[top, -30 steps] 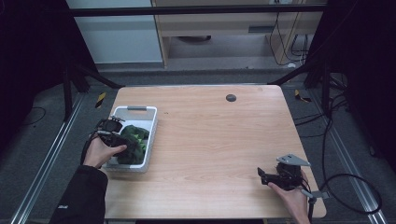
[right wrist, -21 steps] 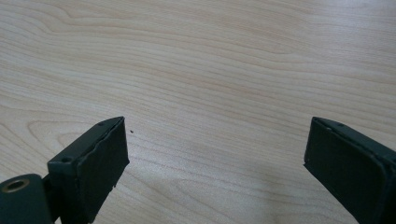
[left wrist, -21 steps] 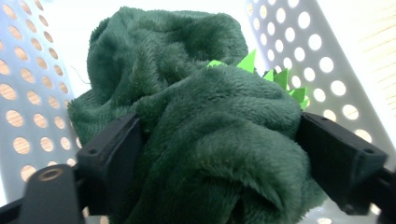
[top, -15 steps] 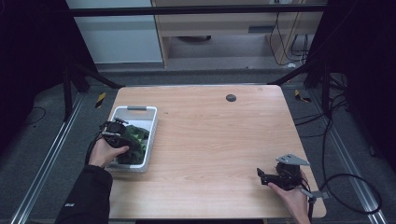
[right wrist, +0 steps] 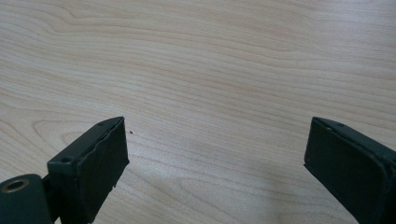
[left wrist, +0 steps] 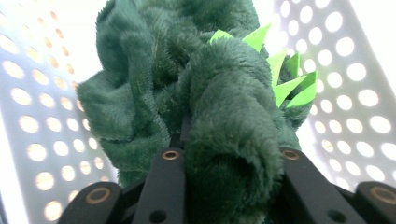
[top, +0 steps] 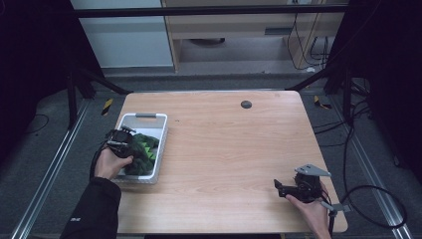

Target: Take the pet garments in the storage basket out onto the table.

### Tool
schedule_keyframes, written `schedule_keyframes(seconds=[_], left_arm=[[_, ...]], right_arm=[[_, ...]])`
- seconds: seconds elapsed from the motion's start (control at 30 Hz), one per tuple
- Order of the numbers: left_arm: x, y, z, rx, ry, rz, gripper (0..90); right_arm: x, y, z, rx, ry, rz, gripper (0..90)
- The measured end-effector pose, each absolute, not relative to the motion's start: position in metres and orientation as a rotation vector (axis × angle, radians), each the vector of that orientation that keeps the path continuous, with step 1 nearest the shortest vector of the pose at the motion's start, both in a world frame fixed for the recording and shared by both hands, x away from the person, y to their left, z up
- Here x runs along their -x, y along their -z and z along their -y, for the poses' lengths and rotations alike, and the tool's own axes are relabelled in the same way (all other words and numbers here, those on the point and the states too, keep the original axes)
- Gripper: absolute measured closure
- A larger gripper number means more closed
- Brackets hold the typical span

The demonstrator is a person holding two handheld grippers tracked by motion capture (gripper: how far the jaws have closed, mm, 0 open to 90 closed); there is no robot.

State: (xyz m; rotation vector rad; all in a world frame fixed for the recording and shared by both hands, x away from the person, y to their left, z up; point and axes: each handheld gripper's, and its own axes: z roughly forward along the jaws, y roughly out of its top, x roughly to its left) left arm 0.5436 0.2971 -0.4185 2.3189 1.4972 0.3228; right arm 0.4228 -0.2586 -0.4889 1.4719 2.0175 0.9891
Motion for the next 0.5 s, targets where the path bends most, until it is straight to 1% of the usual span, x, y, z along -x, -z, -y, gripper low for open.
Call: schedule_keyframes(seconds=[0.5], left_arm=[[-0.527,0.366,-0.301,-2.239,-0.431,-1.408,76.3]], right_arm=[[-0.422,0.488,0.259,-1.478,-0.998,-2.015,6.4]])
